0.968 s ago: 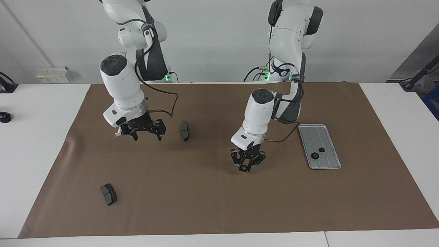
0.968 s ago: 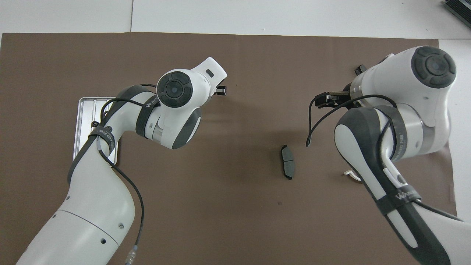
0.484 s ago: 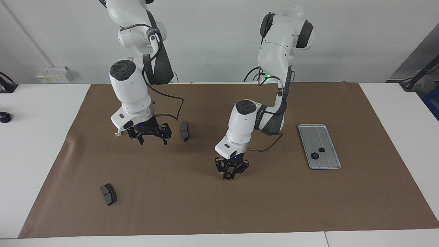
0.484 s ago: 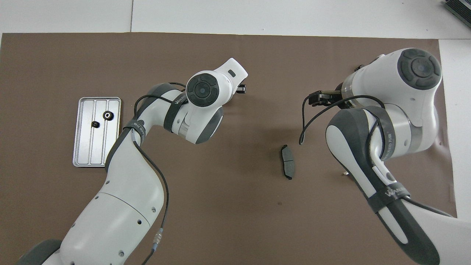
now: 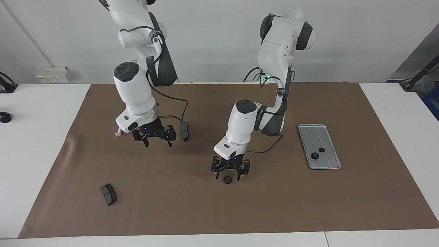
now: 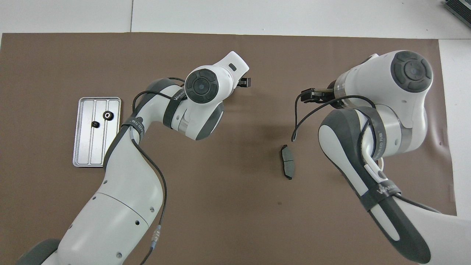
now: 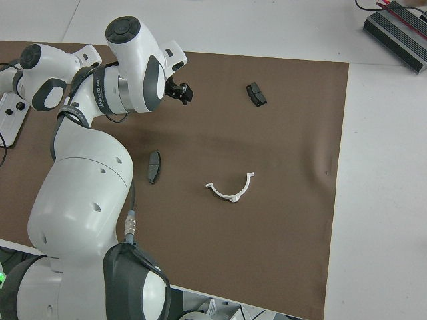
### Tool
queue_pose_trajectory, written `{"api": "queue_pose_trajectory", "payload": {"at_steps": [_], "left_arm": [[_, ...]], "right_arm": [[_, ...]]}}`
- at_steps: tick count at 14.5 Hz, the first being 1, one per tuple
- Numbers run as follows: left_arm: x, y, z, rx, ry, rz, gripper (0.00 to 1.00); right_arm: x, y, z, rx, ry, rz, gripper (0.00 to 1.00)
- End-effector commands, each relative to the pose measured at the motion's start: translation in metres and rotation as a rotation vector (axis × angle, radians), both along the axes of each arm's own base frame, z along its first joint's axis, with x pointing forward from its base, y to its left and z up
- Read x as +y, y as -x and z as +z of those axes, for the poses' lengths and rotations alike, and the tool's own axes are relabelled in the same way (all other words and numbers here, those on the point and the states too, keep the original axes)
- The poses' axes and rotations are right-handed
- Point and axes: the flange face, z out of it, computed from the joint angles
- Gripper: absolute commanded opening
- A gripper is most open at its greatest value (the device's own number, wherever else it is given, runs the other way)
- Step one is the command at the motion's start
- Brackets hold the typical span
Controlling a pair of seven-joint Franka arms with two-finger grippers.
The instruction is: Place bearing gear from tray to pile
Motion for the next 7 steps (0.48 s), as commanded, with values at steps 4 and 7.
{"api": "queue_pose_trajectory", "payload": {"at_steps": [4,7], "left_arm": [[0.093,0.035,0.048,0.05,-0.053,0.036,1.0],[0.163,0.053,0.075,0.072,-0.11,-0.007,1.0]], "right_arm": [[0.077,-0.026,-0.015,-0.103,-0.064,-0.025,1.0],[0.111,-0.032,-0.04,-0.155,-0.069,0.014,1.0]]}}
